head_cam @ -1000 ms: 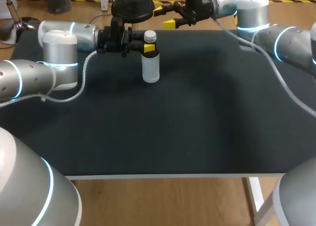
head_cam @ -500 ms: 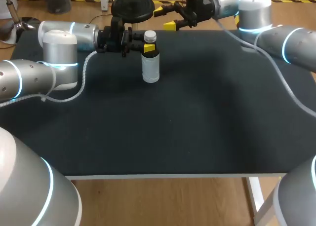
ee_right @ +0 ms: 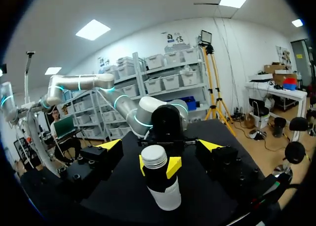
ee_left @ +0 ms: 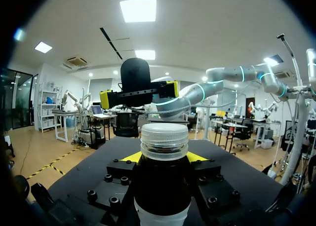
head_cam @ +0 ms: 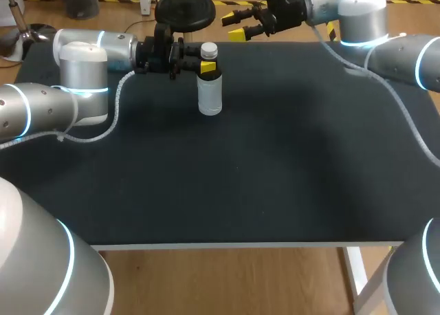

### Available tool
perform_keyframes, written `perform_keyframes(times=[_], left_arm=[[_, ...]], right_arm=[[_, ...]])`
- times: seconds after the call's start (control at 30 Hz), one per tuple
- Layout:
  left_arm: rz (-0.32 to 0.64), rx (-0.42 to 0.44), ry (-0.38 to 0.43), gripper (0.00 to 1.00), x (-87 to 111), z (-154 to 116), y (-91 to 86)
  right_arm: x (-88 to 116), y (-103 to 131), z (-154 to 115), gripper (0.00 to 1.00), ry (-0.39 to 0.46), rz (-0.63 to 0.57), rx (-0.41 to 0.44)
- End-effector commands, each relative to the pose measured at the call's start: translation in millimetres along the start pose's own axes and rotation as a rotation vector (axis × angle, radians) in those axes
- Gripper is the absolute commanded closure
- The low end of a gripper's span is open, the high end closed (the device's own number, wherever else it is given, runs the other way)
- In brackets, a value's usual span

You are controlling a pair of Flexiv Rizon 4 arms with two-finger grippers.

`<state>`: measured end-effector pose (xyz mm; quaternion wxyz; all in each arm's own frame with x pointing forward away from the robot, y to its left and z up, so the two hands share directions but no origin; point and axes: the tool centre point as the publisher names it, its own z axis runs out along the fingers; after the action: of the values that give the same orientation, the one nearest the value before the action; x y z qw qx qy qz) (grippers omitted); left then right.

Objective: Unscrew the bottle cap

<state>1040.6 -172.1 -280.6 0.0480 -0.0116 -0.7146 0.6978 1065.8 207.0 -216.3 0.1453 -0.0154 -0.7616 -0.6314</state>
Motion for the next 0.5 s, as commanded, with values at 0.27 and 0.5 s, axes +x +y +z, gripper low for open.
perform_keyframes(times=[0.27,0.5], left_arm=[[0.002,0.002,-0.001,1.00,0.0,0.3,0.5],[0.002,0.002,-0.001,1.00,0.0,0.3,0.5]], right_arm=[[-3.0,-0.8,9.7,0.00,-1.173,0.037,0.011],[-10.0,-1.8,17.2,0.00,-1.185,0.034,0.000]])
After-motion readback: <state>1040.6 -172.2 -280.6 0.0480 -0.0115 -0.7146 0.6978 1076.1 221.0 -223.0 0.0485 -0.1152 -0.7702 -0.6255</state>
